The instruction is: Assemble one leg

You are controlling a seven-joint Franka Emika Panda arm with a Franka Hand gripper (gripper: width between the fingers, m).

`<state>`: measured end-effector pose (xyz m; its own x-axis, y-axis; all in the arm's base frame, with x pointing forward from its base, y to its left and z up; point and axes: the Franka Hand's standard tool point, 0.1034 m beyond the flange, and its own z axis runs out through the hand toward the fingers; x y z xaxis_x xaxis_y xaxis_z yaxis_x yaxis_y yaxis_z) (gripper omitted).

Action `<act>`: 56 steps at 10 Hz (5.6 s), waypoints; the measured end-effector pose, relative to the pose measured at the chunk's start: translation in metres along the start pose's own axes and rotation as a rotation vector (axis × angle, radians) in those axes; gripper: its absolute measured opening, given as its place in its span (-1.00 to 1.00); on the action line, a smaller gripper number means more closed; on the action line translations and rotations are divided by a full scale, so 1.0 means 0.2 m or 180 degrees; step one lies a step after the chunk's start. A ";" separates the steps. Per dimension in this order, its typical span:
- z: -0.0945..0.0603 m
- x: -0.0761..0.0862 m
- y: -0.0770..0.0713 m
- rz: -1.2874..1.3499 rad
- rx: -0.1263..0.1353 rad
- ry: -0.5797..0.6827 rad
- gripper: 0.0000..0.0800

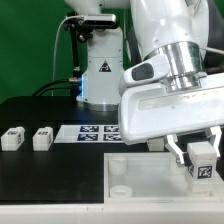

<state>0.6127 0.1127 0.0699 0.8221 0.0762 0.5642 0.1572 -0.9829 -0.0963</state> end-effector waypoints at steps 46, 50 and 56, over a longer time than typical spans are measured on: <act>0.00 0.07 -0.01 0.4185 -0.0809 -0.2061 -0.26; 0.00 0.07 -0.01 0.4332 -0.0834 -0.2037 -0.09; 0.00 0.05 -0.02 0.2093 -0.0128 -0.2144 0.62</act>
Offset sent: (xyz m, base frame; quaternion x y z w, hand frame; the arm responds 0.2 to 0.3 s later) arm 0.0000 0.0000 0.0000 0.0000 0.0000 0.0000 1.0000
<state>0.6212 0.1175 0.0762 0.8844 -0.4273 -0.1876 -0.4596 -0.8673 -0.1915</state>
